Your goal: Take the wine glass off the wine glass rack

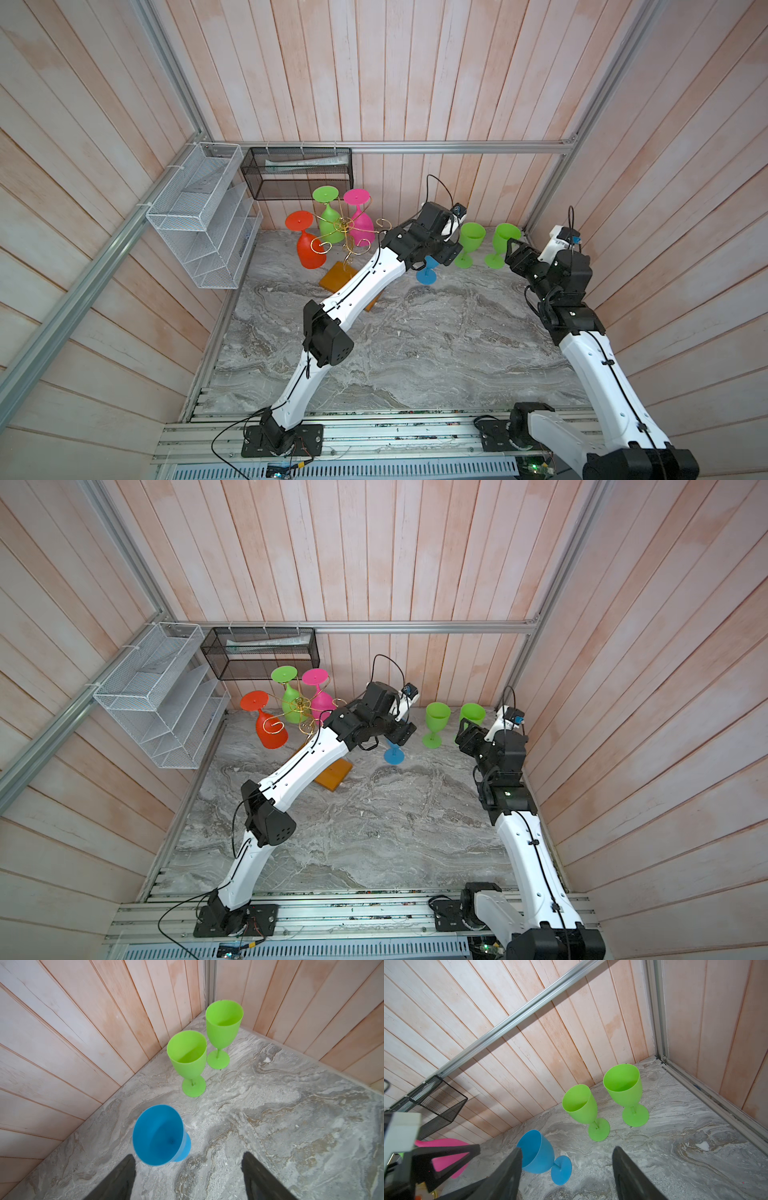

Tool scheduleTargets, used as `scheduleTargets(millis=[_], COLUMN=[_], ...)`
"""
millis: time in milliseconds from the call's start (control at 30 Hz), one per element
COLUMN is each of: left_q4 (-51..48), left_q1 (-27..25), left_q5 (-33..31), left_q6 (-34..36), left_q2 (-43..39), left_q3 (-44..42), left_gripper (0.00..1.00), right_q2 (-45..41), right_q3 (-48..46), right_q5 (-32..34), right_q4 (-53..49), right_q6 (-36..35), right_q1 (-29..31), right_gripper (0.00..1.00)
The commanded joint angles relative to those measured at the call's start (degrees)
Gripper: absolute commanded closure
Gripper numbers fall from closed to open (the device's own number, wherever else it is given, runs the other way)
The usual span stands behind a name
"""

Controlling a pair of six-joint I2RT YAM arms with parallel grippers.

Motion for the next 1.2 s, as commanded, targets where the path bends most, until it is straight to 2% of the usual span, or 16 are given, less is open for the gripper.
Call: scheduleTargets(millis=[0, 167, 300, 433, 533, 633, 867, 1000, 1167], left_q4=[1.43, 1.54, 1.28, -0.35, -4.01, -5.90, -4.96, -1.56, 5.89], left_q1=[-1.08, -2.22, -2.26, -0.57, 3.66, 10.13, 30.93, 40.84, 52.88], left_q5=[-0.81, -0.64, -0.36, -1.41, -1.33, -1.72, 7.38, 14.71, 27.33], left_q6=[-0.21, -1.40, -3.18, -6.03, -10.12, -14.79, -23.30, -28.20, -36.28], left_q2=[-4.12, -8.51, -14.62, -21.63, -26.41, -32.78, -46.93, -51.91, -55.66], left_q3=[1.68, 2.36, 2.03, 1.71, 0.51, -6.39, -25.73, -36.33, -50.19], left_gripper=[0.17, 0.16, 0.16, 0.16, 0.16, 0.17, 0.19, 0.21, 0.25], right_q2=[-1.03, -1.60, -1.41, -0.54, 0.52, 1.98, 8.74, 12.00, 13.53], right_q3=[1.72, 1.50, 1.95, 3.70, 5.19, 5.97, 8.34, 9.49, 9.50], right_q5=[0.78, 0.93, 2.23, 7.05, 9.53, 10.26, 12.30, 13.40, 12.36], right_q4=[0.50, 1.06, 1.81, 2.75, 3.99, 5.98, 7.18, 6.73, 7.05], right_q6=[-0.33, -0.63, -2.07, -5.63, -8.88, -12.64, -20.51, -22.38, -21.78], right_q1=[0.04, 0.56, 3.42, 10.63, 16.94, 23.26, 37.67, 42.18, 44.01], right_gripper=[0.30, 0.30, 0.30, 0.31, 0.31, 0.31, 0.31, 0.31, 0.32])
